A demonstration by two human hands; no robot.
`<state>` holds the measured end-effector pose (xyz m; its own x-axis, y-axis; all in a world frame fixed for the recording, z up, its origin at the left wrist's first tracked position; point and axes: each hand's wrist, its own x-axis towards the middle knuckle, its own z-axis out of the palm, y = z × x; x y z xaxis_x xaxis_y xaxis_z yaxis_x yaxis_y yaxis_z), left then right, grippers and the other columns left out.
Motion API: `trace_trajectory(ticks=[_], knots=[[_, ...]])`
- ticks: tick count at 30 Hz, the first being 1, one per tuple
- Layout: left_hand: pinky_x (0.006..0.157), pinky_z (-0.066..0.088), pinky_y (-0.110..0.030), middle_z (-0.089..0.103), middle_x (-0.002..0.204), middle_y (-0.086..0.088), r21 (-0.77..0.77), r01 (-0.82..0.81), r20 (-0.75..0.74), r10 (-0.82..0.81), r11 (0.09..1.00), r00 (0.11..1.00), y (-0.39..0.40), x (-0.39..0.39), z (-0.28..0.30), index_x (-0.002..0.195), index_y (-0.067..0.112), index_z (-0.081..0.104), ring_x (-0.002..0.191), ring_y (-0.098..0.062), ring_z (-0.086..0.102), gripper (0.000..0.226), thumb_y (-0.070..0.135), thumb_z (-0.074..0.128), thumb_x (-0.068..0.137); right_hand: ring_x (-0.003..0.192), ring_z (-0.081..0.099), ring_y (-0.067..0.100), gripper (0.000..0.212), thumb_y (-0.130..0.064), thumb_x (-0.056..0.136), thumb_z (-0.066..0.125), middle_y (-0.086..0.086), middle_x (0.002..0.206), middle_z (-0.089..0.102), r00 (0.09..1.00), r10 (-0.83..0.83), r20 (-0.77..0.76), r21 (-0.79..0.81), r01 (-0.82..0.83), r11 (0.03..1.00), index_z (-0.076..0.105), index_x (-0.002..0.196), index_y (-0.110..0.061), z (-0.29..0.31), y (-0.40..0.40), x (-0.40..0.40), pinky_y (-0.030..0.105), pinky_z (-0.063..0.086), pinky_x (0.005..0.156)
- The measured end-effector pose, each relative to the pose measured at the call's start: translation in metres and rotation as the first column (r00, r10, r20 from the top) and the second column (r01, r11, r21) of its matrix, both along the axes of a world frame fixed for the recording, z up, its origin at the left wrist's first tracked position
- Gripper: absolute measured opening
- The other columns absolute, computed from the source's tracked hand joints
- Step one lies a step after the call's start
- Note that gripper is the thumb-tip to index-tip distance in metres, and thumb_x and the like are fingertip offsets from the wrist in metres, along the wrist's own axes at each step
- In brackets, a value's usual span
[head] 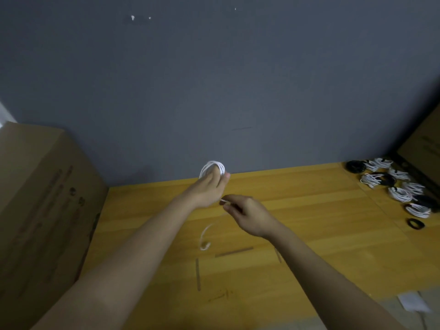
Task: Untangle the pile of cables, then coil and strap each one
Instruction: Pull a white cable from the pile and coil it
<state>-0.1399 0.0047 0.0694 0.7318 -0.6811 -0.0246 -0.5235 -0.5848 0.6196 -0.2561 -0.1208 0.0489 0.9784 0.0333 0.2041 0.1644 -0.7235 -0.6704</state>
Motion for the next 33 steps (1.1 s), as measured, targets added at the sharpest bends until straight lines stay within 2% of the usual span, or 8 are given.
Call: trace_trajectory(ticks=[4,7,13,17,20,25,28,33], knots=[[0.081,0.044,-0.035,0.057,0.077,-0.003,0.049,0.132,-0.026,-0.131,0.99,0.991,0.004,-0.014,-0.009,0.079,0.024,0.048,0.075,-0.016,0.055,0.043,0.045,0.017,0.102,0.061,0.051,-0.001,0.005,-0.025,0.087,0.069,-0.017,0.065,0.058,0.991,-0.123,0.059,0.041,0.12,0.992,0.069,0.083,-0.023,0.017,-0.025,0.002,0.022,0.039,0.058],[0.054,0.038,-0.025,0.05,0.048,0.006,-0.05,0.148,-0.22,-0.156,0.988,0.963,0.014,-0.03,-0.008,0.065,0.022,0.054,0.044,-0.007,0.044,0.059,0.05,0.018,0.101,0.055,0.046,0.002,0.013,-0.024,0.077,0.078,-0.013,0.058,0.057,0.969,-0.245,0.046,0.193,0.232,0.953,0.067,0.07,-0.027,0.026,-0.045,0.003,0.021,0.036,0.056],[0.037,0.025,-0.017,0.032,0.041,0.01,-0.577,0.032,-0.637,-0.474,0.816,0.608,0.014,-0.053,0.021,0.071,0.011,0.043,0.031,-0.003,0.023,0.051,0.053,0.021,0.088,0.053,0.048,0.0,0.025,-0.007,0.09,0.062,-0.005,0.057,0.056,0.981,-0.191,0.024,0.511,0.152,0.846,0.067,0.071,-0.023,0.014,-0.034,0.004,0.015,0.039,0.056],[0.045,0.03,-0.019,0.042,0.048,0.01,-0.721,-0.085,-0.536,-0.475,0.688,0.698,0.004,-0.047,0.033,0.082,0.01,0.043,0.037,-0.004,0.034,0.036,0.042,0.032,0.095,0.044,0.044,0.004,0.031,-0.01,0.099,0.047,0.004,0.053,0.042,0.979,-0.126,-0.159,0.522,0.192,0.831,0.06,0.073,-0.017,-0.016,-0.015,0.001,0.031,0.047,0.059],[0.051,0.029,-0.024,0.05,0.055,0.01,-0.677,-0.175,-0.523,-0.3,0.715,0.798,-0.004,-0.031,0.031,0.086,0.014,0.044,0.044,-0.007,0.04,0.031,0.043,0.032,0.085,0.042,0.039,0.001,0.031,-0.017,0.101,0.044,-0.003,0.058,0.04,0.953,-0.096,-0.288,0.41,0.213,0.887,0.058,0.073,-0.019,-0.039,0.0,-0.009,0.03,0.043,0.052],[0.076,0.044,-0.037,0.055,0.085,-0.012,-0.284,-0.131,-0.251,0.058,0.95,0.966,-0.007,-0.015,-0.002,0.085,0.014,0.044,0.075,-0.02,0.052,0.037,0.047,0.029,0.092,0.055,0.042,0.003,0.023,-0.024,0.102,0.042,-0.01,0.061,0.047,0.987,-0.096,-0.128,0.228,0.124,0.966,0.059,0.086,-0.021,-0.042,0.016,-0.023,0.028,0.033,0.056],[0.085,0.039,-0.037,0.049,0.106,-0.016,0.044,0.023,-0.177,-0.015,0.999,0.984,0.002,-0.019,-0.029,0.091,0.012,0.039,0.096,-0.025,0.049,0.034,0.039,0.021,0.103,0.069,0.05,0.003,0.019,-0.019,0.097,0.049,-0.011,0.081,0.063,0.999,-0.037,0.018,0.012,0.036,0.999,0.067,0.102,-0.015,-0.035,0.016,-0.028,0.024,0.036,0.063],[0.071,0.043,-0.032,0.052,0.079,0.002,-0.03,0.118,-0.251,-0.122,0.993,0.96,0.02,-0.045,-0.051,0.088,0.007,0.054,0.063,-0.015,0.052,0.053,0.042,0.017,0.103,0.075,0.051,0.011,0.013,-0.024,0.09,0.065,-0.005,0.079,0.059,0.99,-0.099,0.096,-0.085,0.108,0.991,0.073,0.089,-0.014,-0.02,-0.021,-0.026,0.027,0.039,0.068]])
